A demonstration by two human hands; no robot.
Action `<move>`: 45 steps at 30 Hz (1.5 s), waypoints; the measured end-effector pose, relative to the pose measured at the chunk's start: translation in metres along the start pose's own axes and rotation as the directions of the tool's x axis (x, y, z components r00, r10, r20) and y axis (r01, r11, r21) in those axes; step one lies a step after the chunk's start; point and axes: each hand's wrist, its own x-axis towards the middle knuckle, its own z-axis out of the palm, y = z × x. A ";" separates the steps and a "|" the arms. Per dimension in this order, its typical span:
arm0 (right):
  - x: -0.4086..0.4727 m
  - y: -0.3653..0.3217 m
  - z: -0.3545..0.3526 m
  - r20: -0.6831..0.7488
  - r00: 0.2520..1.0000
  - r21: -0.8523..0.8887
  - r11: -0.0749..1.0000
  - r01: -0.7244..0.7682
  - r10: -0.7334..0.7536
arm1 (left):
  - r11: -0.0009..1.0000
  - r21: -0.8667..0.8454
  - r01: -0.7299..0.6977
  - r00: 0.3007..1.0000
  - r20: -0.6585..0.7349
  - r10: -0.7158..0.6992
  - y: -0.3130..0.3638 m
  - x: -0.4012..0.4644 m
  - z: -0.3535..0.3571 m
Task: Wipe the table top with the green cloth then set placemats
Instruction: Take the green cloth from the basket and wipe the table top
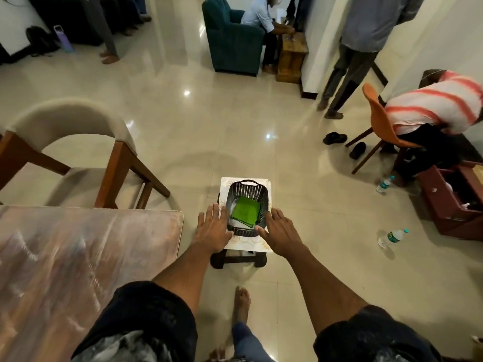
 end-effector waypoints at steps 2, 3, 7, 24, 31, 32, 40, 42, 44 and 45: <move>0.025 0.007 0.001 0.003 1.000 0.009 1.000 0.009 -0.009 | 1.000 0.002 0.007 1.000 0.004 -0.007 -0.003 0.018 -0.005; 0.044 0.012 0.002 0.011 1.000 0.017 1.000 0.011 -0.012 | 1.000 0.008 0.018 1.000 0.011 -0.018 -0.004 0.032 -0.007; 0.101 0.015 0.010 0.077 0.996 0.034 0.998 0.049 -0.052 | 0.997 0.039 0.060 0.996 0.068 -0.062 -0.015 0.075 -0.007; 0.318 0.083 0.148 0.296 0.954 -0.049 0.996 0.068 -0.050 | 0.992 -0.077 -0.104 0.968 0.222 0.119 -0.021 0.334 0.135; 0.374 0.104 0.221 0.311 0.949 -0.115 0.990 0.082 -0.042 | 0.981 -0.191 0.027 0.959 0.281 0.028 -0.026 0.411 0.202; 0.381 0.108 0.228 0.306 0.951 -0.124 0.989 0.078 -0.037 | 0.981 -0.188 0.050 0.961 0.277 0.004 -0.024 0.418 0.208; 0.417 0.123 0.258 0.194 0.981 -0.214 0.976 0.033 0.009 | 0.980 -0.107 0.167 0.964 0.225 -0.140 -0.021 0.433 0.241; 0.415 0.123 0.261 0.184 0.982 -0.210 0.978 0.010 0.030 | 0.968 -0.128 0.218 0.961 0.204 -0.189 -0.019 0.432 0.248; 0.412 0.121 0.265 0.174 0.983 -0.230 0.973 -0.011 0.052 | 0.943 -0.185 0.277 0.954 0.173 -0.246 -0.017 0.431 0.255; 0.411 0.119 0.268 0.177 0.982 -0.238 0.971 -0.026 0.069 | 0.924 -0.233 0.303 0.949 0.164 -0.270 -0.016 0.432 0.256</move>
